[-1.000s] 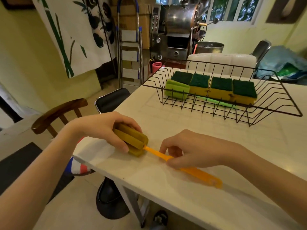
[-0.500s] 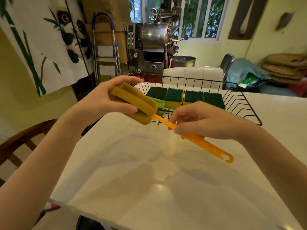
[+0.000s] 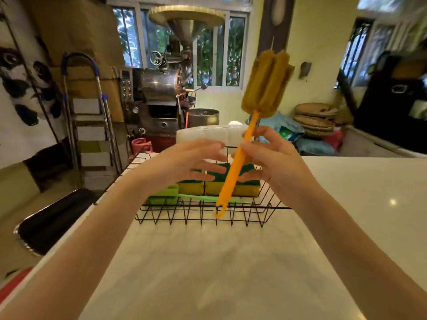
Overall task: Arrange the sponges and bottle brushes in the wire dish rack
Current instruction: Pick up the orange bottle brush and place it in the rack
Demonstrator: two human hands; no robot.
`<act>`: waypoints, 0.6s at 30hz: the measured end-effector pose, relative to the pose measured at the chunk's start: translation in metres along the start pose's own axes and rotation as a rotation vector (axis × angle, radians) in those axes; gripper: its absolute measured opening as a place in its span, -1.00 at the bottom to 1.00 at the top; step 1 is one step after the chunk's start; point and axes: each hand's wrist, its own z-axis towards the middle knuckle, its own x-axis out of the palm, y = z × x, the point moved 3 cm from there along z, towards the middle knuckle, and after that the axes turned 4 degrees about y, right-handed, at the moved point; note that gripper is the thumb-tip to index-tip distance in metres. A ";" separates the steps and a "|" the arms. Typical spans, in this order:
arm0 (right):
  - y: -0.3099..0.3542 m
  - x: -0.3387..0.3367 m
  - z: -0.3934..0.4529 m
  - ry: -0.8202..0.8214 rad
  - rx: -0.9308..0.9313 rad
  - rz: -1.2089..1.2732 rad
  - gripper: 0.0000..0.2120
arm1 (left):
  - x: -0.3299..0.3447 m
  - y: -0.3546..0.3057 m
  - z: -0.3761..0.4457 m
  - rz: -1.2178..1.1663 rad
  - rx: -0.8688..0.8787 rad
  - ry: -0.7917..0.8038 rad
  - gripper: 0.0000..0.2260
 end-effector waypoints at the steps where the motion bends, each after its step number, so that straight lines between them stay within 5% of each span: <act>1: -0.001 -0.003 0.001 -0.058 -0.009 0.030 -0.93 | 0.005 0.003 0.001 0.108 -0.007 0.074 -0.70; 7: -0.009 -0.015 0.011 -0.230 0.002 -0.127 -0.91 | 0.002 0.008 0.019 0.322 0.064 0.014 -0.84; 10: -0.010 -0.019 0.014 -0.069 0.105 -0.461 -0.94 | -0.015 0.015 0.023 0.537 0.054 0.008 -0.85; 13: 0.001 -0.023 0.012 0.049 -0.060 -0.630 -0.91 | -0.036 0.024 0.021 0.735 -0.018 0.059 -0.86; 16: 0.010 -0.030 0.011 0.089 -0.229 -0.948 -0.74 | -0.053 0.034 0.021 0.866 -0.093 0.126 -0.86; 18: -0.002 -0.038 0.016 0.188 -0.159 -1.191 -0.59 | -0.060 0.038 0.020 0.863 -0.125 0.159 -0.87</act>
